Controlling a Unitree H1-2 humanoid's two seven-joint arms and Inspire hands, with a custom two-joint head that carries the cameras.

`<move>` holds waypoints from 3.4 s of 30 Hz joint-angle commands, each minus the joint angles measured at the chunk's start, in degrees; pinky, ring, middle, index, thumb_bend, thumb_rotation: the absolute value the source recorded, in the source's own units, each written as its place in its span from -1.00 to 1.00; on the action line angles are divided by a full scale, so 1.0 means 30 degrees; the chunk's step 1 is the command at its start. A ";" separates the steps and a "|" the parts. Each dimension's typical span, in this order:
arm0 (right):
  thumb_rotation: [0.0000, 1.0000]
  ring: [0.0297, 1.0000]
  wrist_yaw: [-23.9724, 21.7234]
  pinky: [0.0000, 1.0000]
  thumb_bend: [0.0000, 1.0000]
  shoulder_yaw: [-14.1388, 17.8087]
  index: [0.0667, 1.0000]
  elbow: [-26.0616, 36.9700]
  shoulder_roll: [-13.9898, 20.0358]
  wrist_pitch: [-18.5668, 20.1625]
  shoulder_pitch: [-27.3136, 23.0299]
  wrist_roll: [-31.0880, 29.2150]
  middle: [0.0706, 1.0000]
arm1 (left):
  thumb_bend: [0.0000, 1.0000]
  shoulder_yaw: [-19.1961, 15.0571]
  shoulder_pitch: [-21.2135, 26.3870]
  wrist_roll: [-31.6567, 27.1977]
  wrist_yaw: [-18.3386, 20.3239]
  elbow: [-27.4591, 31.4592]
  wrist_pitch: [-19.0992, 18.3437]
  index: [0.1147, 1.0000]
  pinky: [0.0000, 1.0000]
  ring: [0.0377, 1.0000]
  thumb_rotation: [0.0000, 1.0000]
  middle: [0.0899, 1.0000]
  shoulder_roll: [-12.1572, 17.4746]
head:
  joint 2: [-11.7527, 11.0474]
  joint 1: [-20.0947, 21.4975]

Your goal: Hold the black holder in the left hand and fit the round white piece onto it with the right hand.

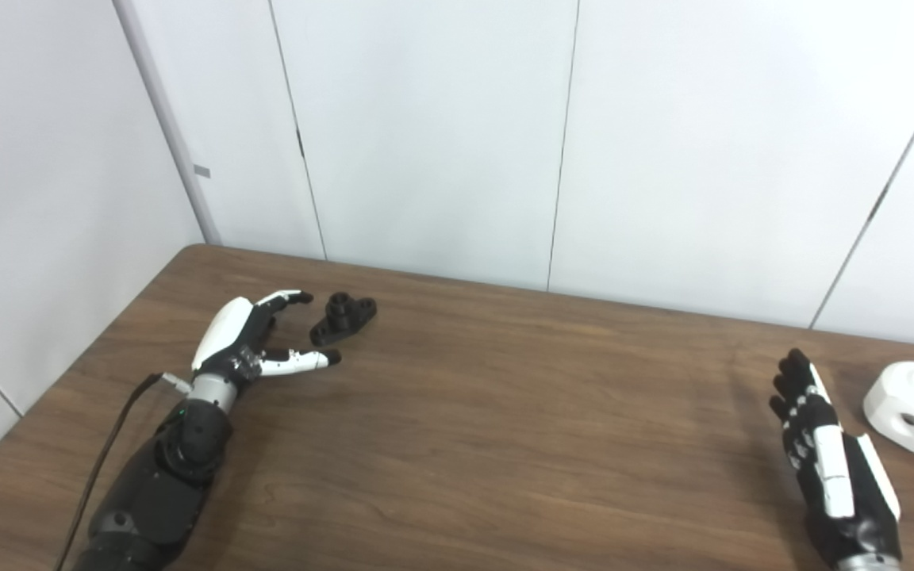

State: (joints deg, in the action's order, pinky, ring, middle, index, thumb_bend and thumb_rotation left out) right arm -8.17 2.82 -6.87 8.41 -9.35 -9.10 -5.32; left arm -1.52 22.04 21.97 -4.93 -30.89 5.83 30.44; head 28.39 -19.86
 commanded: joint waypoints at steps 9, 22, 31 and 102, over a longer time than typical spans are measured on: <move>1.00 1.00 0.0079 1.00 -0.13 0.0151 1.00 0.1214 -0.0074 0.0114 0.0092 -0.0350 1.00 | 0.89 0.0704 0.1306 -0.0042 0.0308 -0.1544 0.0708 0.51 0.63 0.75 -0.36 0.69 0.0738 | 0.0106 0.0156; 1.00 1.00 0.0428 1.00 -0.05 0.0201 1.00 0.2580 -0.0227 0.0677 0.0259 -0.0135 1.00 | 0.97 0.2711 0.1986 0.1796 0.0045 -0.2819 0.1545 0.45 0.79 0.75 -0.22 0.66 0.1887 | 0.0473 0.0476; 1.00 1.00 0.0535 1.00 0.04 0.0234 1.00 0.2834 -0.0249 0.0939 0.0233 -0.0254 1.00 | 0.94 0.3580 0.2228 0.2552 -0.0060 -0.3460 0.1682 0.45 1.00 0.79 -0.25 0.66 0.2241 | 0.0558 0.0596; 0.94 1.00 0.0795 0.99 0.35 0.0769 1.00 0.6067 -0.0259 0.1596 0.0473 -0.0523 1.00 | 0.04 0.5446 0.3461 0.2739 -0.2088 -0.4088 0.4772 -0.16 0.89 0.67 -0.90 0.38 0.1019 | 0.0940 0.2704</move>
State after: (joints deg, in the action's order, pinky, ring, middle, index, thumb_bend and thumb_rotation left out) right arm -6.32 4.71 10.04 7.16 -2.45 -5.42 -6.96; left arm 14.46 31.77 29.47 -12.00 -44.96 18.91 33.00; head 31.12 -11.96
